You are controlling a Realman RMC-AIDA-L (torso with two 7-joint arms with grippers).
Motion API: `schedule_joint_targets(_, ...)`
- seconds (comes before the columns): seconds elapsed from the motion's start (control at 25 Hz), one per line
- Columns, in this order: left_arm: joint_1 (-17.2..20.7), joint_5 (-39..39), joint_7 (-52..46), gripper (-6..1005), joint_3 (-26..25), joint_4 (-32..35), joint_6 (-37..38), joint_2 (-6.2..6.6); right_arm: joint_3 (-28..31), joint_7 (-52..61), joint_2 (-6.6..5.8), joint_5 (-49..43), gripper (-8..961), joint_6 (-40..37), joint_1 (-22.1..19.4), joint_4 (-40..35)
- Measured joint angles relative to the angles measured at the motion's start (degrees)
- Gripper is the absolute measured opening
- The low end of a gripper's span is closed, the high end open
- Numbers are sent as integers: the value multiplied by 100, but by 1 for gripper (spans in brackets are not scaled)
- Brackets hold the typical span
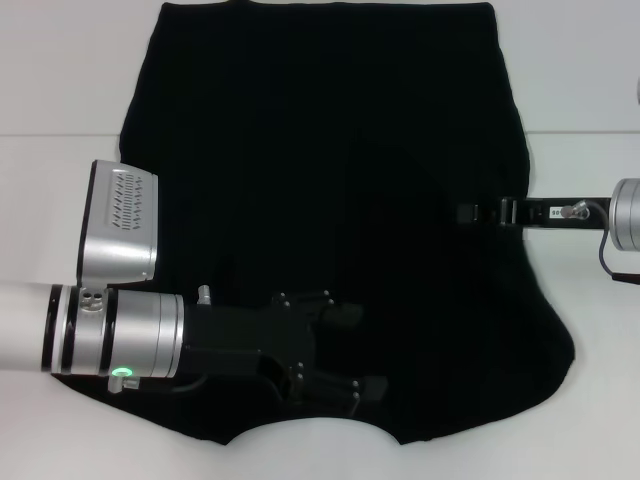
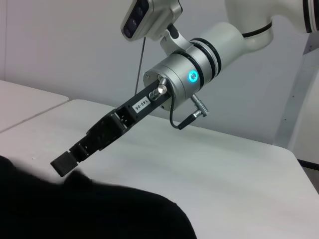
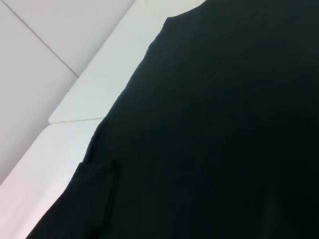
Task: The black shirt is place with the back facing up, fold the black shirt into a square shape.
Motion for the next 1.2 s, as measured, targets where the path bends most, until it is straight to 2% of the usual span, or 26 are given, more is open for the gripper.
schedule_joint_targets(0.16,13,5,0,949,0,0,-2,0,0,-31,10,6,70,-119,27,0)
schedule_joint_targets(0.32,25,3,0,949,-7,0,-13,0,34,-38,7,20,247,-348,42,-63)
schedule_joint_targets(0.56,35,62,-189,948,-253,20,-16,35,31,-168,-85,400,542,-688,-84,-60)
schedule_joint_targets(0.72,173,116,-661,948,-446,209,41,158,23,-380,-105,595,553,-873,-168,-19)
schedule_joint_targets(0.84,475,160,-1081,948,-563,604,70,230,11,-603,-48,633,562,-997,-206,-16)
schedule_joint_targets(0.92,663,291,-1234,948,-809,867,96,246,9,-732,-4,635,567,-1038,-221,-16)
schedule_joint_targets(1.12,976,872,-1640,949,-1861,1410,217,248,9,-950,107,651,611,-1037,-241,-16)
schedule_joint_targets(1.2,1008,950,-1710,949,-2000,1469,236,253,7,-1024,145,652,636,-1038,-237,-11)
